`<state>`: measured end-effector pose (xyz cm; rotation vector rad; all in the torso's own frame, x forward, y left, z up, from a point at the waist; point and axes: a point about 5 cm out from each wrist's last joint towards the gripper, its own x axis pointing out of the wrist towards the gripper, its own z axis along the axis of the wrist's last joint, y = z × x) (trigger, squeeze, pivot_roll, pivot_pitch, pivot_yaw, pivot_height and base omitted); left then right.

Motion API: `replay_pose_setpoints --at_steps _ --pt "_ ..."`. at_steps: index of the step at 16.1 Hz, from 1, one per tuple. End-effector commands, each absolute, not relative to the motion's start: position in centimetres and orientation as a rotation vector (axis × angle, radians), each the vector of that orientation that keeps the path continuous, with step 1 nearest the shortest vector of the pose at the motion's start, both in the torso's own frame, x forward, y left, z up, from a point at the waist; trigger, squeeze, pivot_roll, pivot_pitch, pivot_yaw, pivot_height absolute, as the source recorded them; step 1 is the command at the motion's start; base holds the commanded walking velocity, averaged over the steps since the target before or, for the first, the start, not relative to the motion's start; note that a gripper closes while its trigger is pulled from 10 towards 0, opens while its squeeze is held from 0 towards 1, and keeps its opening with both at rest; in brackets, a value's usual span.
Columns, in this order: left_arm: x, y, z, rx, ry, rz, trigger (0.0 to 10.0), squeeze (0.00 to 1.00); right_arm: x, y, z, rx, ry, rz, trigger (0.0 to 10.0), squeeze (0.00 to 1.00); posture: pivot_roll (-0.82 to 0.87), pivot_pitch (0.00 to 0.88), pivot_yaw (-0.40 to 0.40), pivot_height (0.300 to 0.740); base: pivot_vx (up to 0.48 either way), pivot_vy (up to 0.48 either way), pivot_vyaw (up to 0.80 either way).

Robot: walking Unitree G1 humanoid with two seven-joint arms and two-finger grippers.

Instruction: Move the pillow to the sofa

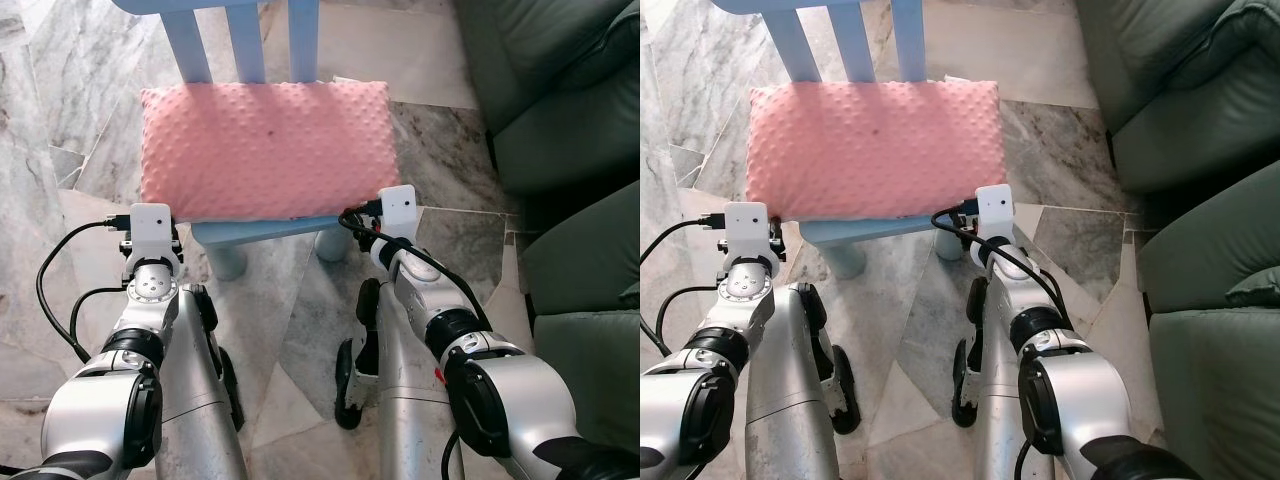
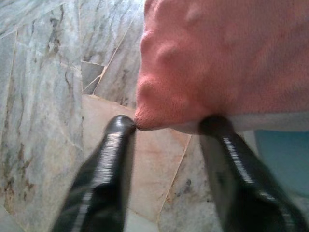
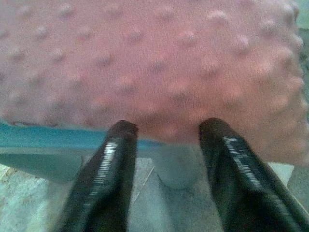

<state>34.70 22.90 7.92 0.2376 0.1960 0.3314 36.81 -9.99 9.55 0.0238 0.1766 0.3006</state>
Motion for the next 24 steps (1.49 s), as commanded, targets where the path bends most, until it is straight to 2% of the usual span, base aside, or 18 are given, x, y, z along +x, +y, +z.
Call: replay_pose_setpoints --at_steps 1,8,13,14,15,16,21,24 --pt "33.7 23.6 6.5 0.259 0.253 0.342 0.0 0.0 35.9 -10.3 7.8 0.027 0.238 0.289 0.0 0.0 0.1 0.473 -0.084 0.517 0.0 0.0 0.0" --pt "33.4 24.5 6.5 0.281 0.278 0.39 0.0 0.0 36.1 -10.8 8.1 0.033 0.226 0.267 0.0 0.0 0.11 0.459 -0.086 0.517 0.0 0.0 0.0" --pt "33.2 25.4 6.6 0.243 0.279 0.447 0.0 0.0 36.0 -12.1 7.9 0.018 0.215 0.242 0.0 0.0 0.1 0.436 -0.084 0.517 0.0 0.0 0.0" --pt "33.2 25.7 6.7 0.241 0.282 0.467 0.0 0.0 36.0 -12.3 7.9 0.007 0.216 0.246 2.4 0.0 0.1 0.429 -0.084 0.517 0.0 0.0 0.0" --pt "33.2 25.9 6.8 0.255 0.29 0.486 2.6 0.0 36.1 -12.5 8.0 -0.001 0.215 0.24 9.7 0.87 0.1 0.417 -0.084 0.517 0.0 0.0 0.0" --pt "33.3 25.9 7.0 0.213 0.273 0.498 10.0 1.0 36.3 -12.6 8.4 -0.004 0.195 0.247 10.0 1.0 0.1 0.399 -0.086 0.517 0.0 0.0 0.0" --pt "33.5 25.5 9.0 0.208 0.104 0.398 10.0 1.0 35.9 -12.7 9.5 -0.022 0.058 0.333 10.0 1.0 0.08 0.308 -0.085 0.517 0.0 0.0 0.0" --pt "30.7 24.8 9.2 0.21 0.024 0.316 10.0 1.0 33.9 -13.6 8.5 -0.001 0.006 0.339 10.0 1.0 0.08 0.263 -0.081 0.517 0.0 0.0 0.0"
